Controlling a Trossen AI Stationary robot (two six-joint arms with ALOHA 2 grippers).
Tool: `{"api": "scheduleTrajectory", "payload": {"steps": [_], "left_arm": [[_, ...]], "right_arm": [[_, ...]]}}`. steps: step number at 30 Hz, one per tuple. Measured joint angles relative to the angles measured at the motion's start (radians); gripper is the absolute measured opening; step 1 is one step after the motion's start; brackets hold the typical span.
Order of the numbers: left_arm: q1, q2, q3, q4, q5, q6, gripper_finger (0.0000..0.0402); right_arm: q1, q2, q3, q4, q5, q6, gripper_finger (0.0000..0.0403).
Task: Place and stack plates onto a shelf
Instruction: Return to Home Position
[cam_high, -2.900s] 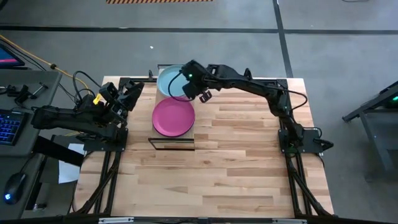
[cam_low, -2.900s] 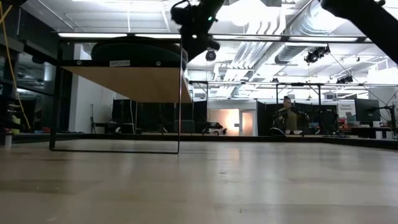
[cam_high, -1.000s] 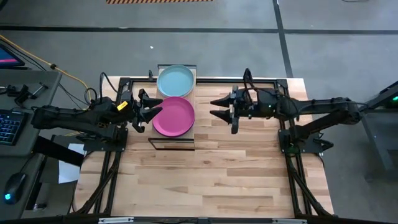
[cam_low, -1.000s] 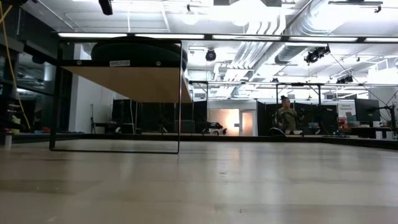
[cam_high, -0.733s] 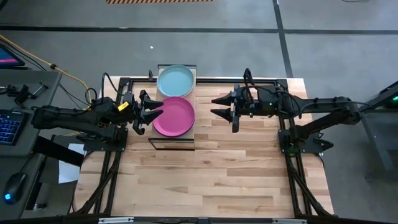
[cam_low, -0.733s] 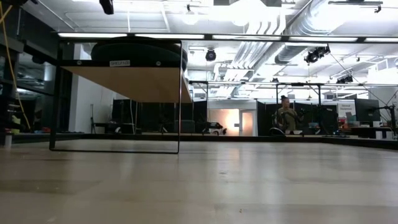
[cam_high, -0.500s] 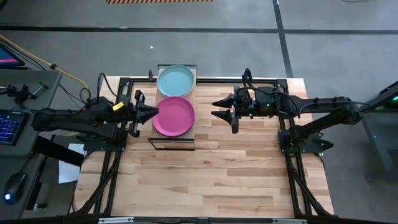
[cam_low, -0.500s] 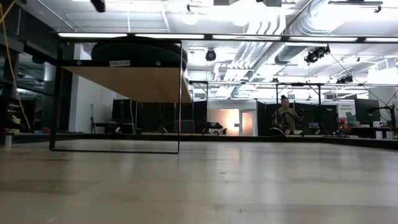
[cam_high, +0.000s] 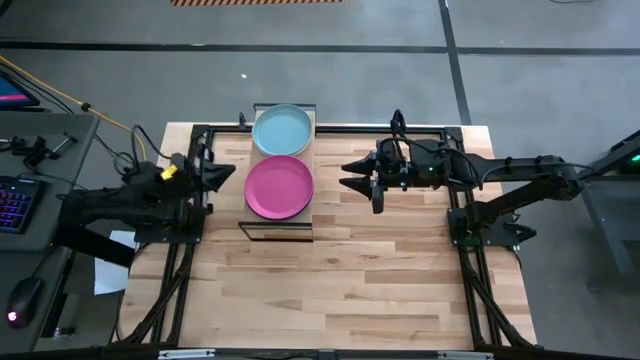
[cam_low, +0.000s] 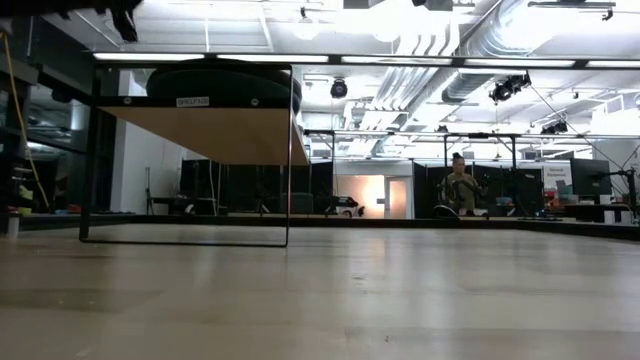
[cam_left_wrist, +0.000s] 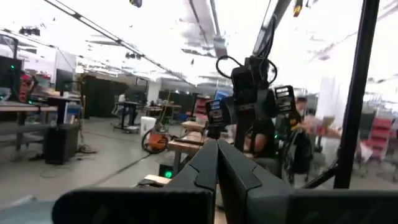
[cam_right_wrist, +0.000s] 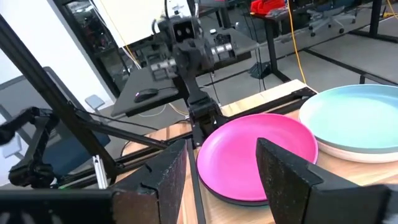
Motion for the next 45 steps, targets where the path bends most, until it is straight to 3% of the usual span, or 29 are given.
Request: {"api": "scheduleTrajectory", "payload": {"steps": [4,7,13,20,24,28,31,35,40,45], "left_arm": [[0.000,0.002,-0.122,0.146,-0.001,-0.050,0.0000],[0.000,0.000,-0.164,0.158,-0.008,-0.077,0.0000],[0.000,-0.058,-0.178,0.074,-0.034,-0.044,0.0000],[0.000,-0.240,-0.178,-0.141,-0.038,-0.080,0.0000],[0.000,-0.244,-0.178,-0.149,-0.034,-0.076,0.0000],[0.000,-0.243,-0.238,-0.069,-0.027,-0.094,0.0000],[-0.002,-0.246,-0.330,0.120,0.003,-0.138,0.0000],[-0.005,-0.241,-0.337,0.077,-0.004,-0.184,0.0000],[-0.027,-0.246,-0.335,0.082,0.058,-0.216,0.0000],[-0.070,-0.246,-0.335,0.085,0.031,-0.224,0.0000]], "right_arm": [[0.000,0.000,0.000,0.012,0.000,0.000,0.0176],[0.000,0.000,0.000,0.012,0.000,0.000,0.0176],[0.000,0.000,0.000,0.008,0.000,0.000,0.0176],[0.000,0.000,0.000,-0.004,-0.017,0.066,0.0176],[0.000,0.000,0.000,-0.016,-0.018,0.066,0.0176],[0.000,0.000,0.000,-0.016,-0.017,0.064,0.0176],[0.000,0.000,0.000,-0.018,-0.017,0.075,0.0176],[0.000,0.000,0.000,-0.020,-0.020,0.081,0.0176],[0.000,0.000,0.000,-0.039,-0.020,0.079,0.0176],[0.000,0.000,-0.001,-0.074,-0.021,0.090,0.0176]]}}
